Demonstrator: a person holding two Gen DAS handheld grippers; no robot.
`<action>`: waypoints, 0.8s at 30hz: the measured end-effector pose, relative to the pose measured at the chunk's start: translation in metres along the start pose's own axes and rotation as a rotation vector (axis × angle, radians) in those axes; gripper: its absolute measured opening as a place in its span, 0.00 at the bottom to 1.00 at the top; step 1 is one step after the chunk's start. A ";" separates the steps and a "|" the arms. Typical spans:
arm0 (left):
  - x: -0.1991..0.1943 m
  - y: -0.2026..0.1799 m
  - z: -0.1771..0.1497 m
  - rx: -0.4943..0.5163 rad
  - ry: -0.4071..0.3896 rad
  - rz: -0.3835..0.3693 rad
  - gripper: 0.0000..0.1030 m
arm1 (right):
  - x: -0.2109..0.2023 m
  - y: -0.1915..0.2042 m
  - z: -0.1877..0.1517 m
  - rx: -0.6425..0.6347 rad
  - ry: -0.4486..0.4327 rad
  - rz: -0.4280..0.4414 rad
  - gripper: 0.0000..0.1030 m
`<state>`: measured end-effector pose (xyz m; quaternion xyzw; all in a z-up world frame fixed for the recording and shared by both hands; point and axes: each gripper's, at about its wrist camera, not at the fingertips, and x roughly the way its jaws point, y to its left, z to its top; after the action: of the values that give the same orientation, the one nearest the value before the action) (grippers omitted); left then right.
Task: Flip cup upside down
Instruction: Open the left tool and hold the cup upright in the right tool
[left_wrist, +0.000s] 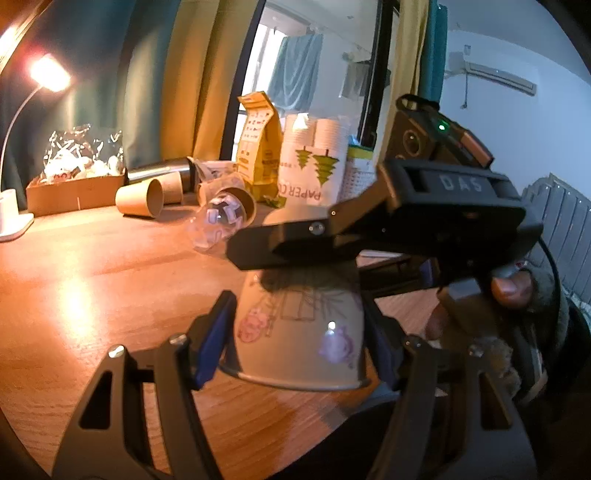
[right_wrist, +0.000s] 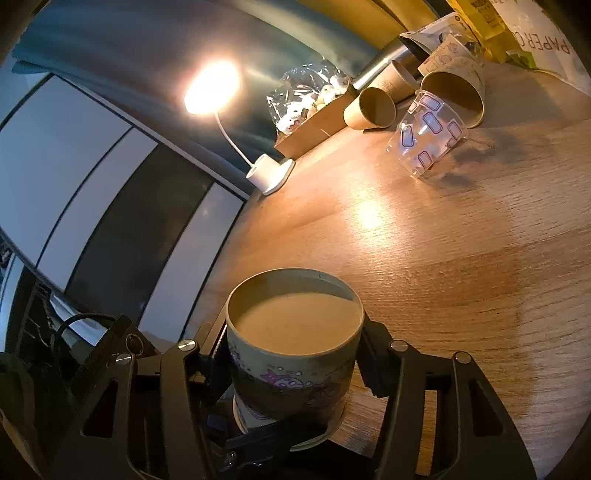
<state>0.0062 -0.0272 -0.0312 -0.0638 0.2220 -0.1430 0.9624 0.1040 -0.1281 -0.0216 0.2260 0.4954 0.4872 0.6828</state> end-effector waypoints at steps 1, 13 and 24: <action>0.001 0.000 0.001 0.002 0.005 0.003 0.67 | -0.001 0.000 0.000 -0.002 -0.001 0.000 0.58; 0.004 -0.001 0.001 0.009 0.047 0.065 0.79 | -0.031 0.020 0.018 -0.258 -0.186 -0.264 0.58; -0.016 0.053 0.007 -0.126 -0.060 0.203 0.79 | -0.007 0.016 -0.012 -0.465 -0.305 -0.546 0.58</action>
<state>0.0083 0.0281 -0.0284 -0.1056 0.2070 -0.0288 0.9722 0.0860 -0.1294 -0.0110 -0.0051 0.3062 0.3478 0.8862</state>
